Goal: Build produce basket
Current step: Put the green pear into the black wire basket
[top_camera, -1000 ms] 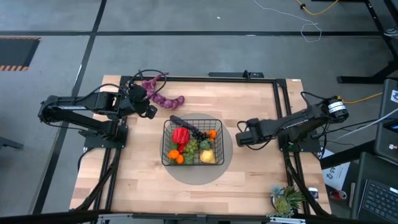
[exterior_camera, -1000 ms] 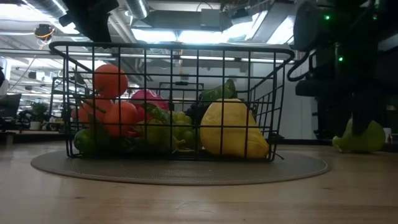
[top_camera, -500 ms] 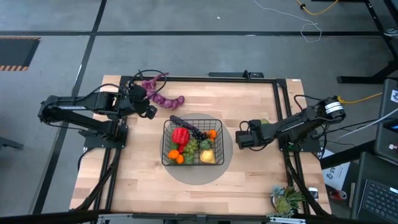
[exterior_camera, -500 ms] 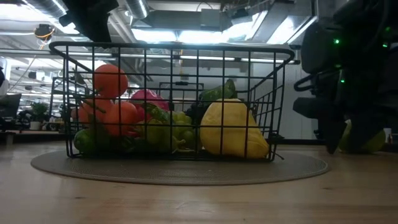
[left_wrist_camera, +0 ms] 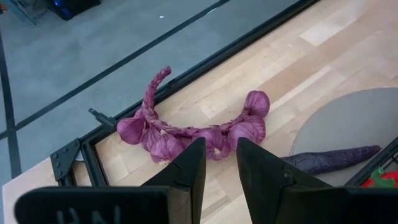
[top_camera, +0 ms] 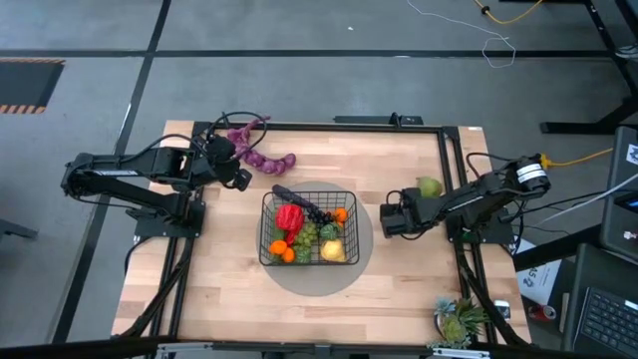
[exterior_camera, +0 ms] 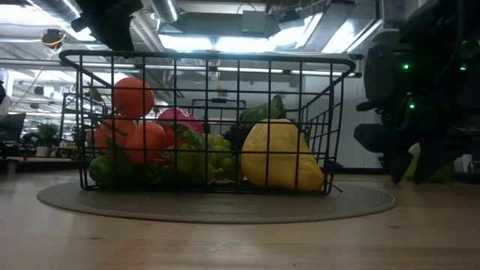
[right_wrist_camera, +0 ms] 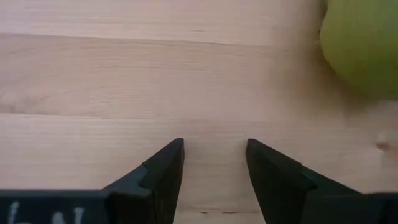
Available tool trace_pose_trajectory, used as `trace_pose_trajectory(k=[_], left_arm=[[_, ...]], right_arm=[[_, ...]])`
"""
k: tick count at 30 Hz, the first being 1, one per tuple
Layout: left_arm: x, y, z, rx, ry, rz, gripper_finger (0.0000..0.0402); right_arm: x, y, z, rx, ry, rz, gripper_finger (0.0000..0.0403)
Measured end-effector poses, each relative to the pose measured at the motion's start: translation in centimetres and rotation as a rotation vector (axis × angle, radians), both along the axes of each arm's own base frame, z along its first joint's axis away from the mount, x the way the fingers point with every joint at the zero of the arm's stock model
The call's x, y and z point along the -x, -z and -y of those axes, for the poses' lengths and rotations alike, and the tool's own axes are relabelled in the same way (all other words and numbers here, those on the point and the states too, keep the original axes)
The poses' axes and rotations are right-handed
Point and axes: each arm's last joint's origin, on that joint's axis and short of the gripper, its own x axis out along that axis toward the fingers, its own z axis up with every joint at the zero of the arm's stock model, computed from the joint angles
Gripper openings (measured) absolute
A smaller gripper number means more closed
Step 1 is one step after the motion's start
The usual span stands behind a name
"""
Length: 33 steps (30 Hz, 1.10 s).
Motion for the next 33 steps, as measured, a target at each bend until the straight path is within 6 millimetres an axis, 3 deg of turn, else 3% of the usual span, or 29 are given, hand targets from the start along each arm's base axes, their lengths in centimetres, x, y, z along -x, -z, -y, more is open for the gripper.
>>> trace_pose_trajectory(k=[5, 11, 15, 19, 22, 26, 33], left_arm=[[0.0, 0.0, 0.0, 0.000, 0.000, 0.001, 0.0085], [0.0, 0.0, 0.0, 0.000, 0.000, 0.000, 0.0085], [0.0, 0.0, 0.0, 0.000, 0.000, 0.001, 0.0085], [0.0, 0.0, 0.0, 0.000, 0.000, 0.001, 0.0085], [0.0, 0.0, 0.0, -0.001, 0.000, 0.000, 0.0085], [0.0, 0.0, 0.0, -0.002, -0.001, 0.000, 0.0085], [0.0, 0.0, 0.0, -0.008, -0.005, -0.001, 0.0085]], right_arm=[[-1.9, -2.4, 0.4, 0.160, -0.161, -0.005, 0.0179], [-2.6, -7.4, 3.2, 0.295, -0.211, -0.291, 0.0179], [-2.6, -10.2, 6.7, 0.144, -0.180, -0.436, 0.0179], [-2.8, -11.7, 11.3, -0.145, -0.278, -0.393, 0.0179], [-2.0, -12.4, 14.7, -0.295, -0.372, -0.323, 0.0179], [0.5, -12.5, 17.7, -0.404, -0.296, -0.286, 0.0179], [2.5, -10.3, 19.0, -0.477, -0.109, -0.199, 0.0179]])
